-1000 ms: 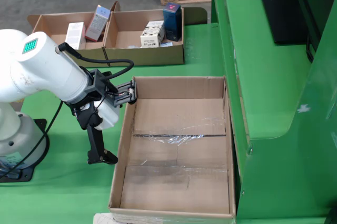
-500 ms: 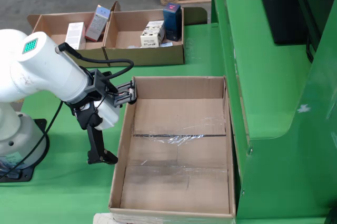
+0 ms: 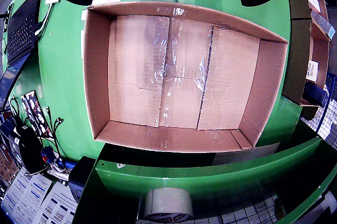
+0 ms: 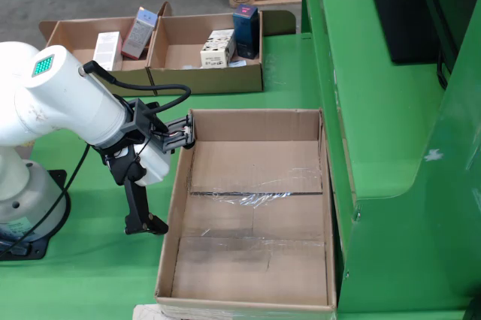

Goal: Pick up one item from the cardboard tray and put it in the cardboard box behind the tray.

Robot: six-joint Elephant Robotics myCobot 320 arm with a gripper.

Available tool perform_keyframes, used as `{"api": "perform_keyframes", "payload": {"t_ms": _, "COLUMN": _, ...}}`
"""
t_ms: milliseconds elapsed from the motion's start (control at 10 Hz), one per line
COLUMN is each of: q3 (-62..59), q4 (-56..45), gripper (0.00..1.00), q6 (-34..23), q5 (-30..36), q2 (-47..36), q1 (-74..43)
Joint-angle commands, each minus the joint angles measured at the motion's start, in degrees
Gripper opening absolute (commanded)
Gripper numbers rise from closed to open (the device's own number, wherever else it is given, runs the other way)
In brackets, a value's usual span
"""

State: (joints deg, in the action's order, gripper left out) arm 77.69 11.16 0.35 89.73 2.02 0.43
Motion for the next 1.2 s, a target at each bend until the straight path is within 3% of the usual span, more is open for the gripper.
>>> {"api": "perform_keyframes", "payload": {"t_ms": 0, "q3": -1.32, "q4": 0.61, "gripper": 1.00, "q6": 0.00, "q5": 0.00, "q2": -1.15, "q1": -0.08}}
{"api": "perform_keyframes", "payload": {"t_ms": 1100, "q3": -1.32, "q4": 0.61, "gripper": 1.00, "q6": 0.00, "q5": 0.00, "q2": -1.15, "q1": -0.08}}
